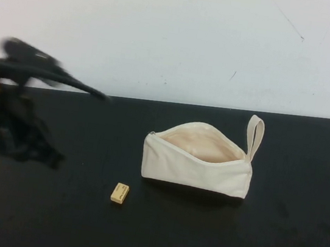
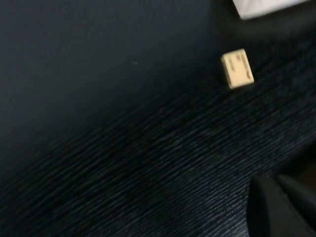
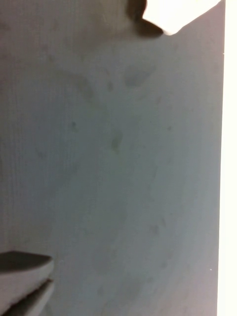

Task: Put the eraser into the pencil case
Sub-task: Pick up the eraser from the table

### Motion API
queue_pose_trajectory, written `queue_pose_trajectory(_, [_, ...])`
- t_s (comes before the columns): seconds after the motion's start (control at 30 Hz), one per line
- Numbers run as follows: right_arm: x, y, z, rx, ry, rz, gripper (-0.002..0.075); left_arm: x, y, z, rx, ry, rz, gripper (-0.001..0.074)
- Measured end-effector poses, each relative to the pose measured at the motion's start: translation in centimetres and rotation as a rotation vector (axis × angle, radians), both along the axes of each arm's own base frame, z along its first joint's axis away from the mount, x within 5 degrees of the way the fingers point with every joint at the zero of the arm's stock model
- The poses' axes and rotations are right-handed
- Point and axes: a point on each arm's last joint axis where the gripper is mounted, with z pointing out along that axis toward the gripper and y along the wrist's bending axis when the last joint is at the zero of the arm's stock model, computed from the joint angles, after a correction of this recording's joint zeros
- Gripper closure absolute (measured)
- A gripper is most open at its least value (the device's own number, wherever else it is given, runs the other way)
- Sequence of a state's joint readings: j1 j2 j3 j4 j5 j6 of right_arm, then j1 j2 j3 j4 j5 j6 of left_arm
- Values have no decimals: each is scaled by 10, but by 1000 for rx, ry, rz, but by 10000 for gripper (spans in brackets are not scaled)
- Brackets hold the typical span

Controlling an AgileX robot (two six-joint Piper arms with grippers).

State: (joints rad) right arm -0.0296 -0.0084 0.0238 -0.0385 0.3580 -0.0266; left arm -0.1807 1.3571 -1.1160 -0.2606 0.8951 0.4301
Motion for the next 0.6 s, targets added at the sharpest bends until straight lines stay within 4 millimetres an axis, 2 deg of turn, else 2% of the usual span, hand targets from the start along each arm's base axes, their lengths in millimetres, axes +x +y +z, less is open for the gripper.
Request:
queue_pose_trajectory(0.2, [0,0,0,0,0,0,727,36,-53,-45,119,168,-114,736])
queue_pose_trajectory(0.3, [0,0,0,0,0,0,727,49,-73,-64,137,217,-130,736])
queue_pose_trajectory(0.5, [0,0,0,2,0,0,727,69,-87,-85,137,242,-107,731])
queue_pose_trajectory(0.6, [0,0,0,2,0,0,727,74,-89,-94,144,254,-105,672])
